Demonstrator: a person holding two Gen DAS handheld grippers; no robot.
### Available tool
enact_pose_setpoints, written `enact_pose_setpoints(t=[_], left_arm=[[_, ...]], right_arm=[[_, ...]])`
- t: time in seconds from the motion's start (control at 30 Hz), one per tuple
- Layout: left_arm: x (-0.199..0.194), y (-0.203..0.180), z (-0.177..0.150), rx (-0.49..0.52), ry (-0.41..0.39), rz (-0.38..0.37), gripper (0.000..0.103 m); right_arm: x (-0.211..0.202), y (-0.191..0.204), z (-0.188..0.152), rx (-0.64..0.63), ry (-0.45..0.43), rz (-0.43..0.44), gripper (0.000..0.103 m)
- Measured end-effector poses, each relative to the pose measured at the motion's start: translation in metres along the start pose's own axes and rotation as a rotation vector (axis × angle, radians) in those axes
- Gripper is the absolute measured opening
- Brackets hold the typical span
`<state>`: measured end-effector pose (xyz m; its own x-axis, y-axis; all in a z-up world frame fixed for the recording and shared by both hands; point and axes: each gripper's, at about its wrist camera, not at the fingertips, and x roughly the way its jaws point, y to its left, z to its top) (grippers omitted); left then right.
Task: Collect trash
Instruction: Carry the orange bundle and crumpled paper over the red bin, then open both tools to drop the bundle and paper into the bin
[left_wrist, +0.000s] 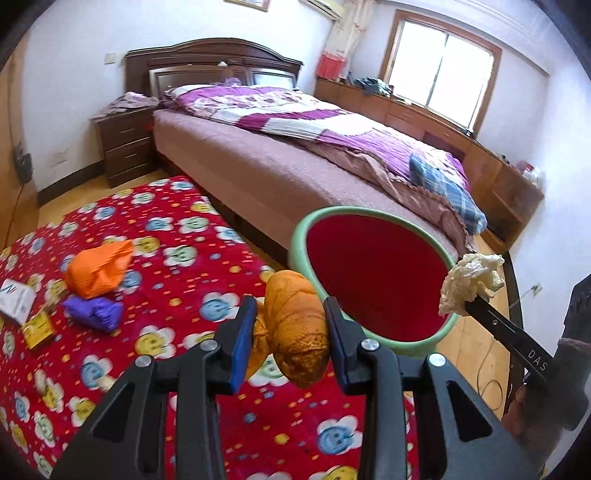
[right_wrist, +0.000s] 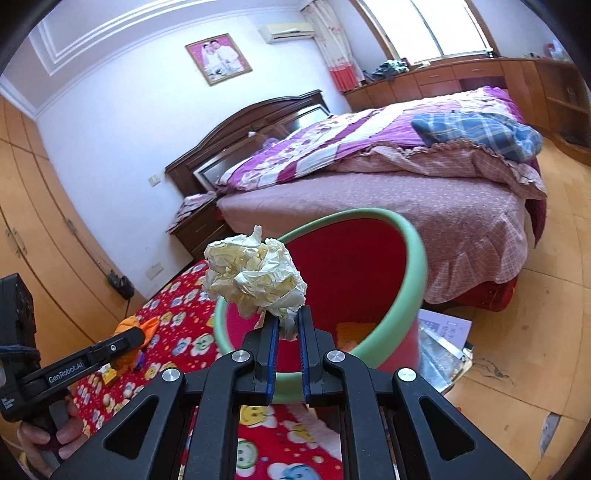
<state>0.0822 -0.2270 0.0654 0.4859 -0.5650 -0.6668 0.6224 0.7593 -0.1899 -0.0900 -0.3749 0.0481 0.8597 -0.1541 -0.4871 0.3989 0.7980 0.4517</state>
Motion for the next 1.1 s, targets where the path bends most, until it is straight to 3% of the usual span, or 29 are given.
enact_pose_setpoints(t=[0.5, 0.73, 1.1], left_arm=[[0.061, -0.052, 0.013, 0.106, 0.033, -0.074, 0.037], [0.074, -0.053, 0.011, 0.091, 0.072, -0.079, 0.049], [0.071, -0.049, 0.006, 0.071, 0.075, -0.089, 0.049]], right_arm=[[0.014, -0.036, -0.001, 0.065, 0.022, -0.032, 0.01], [0.019, -0.039, -0.003, 0.087, 0.039, -0.019, 0.012], [0.028, -0.039, -0.001, 0.072, 0.051, -0.023, 0.013]])
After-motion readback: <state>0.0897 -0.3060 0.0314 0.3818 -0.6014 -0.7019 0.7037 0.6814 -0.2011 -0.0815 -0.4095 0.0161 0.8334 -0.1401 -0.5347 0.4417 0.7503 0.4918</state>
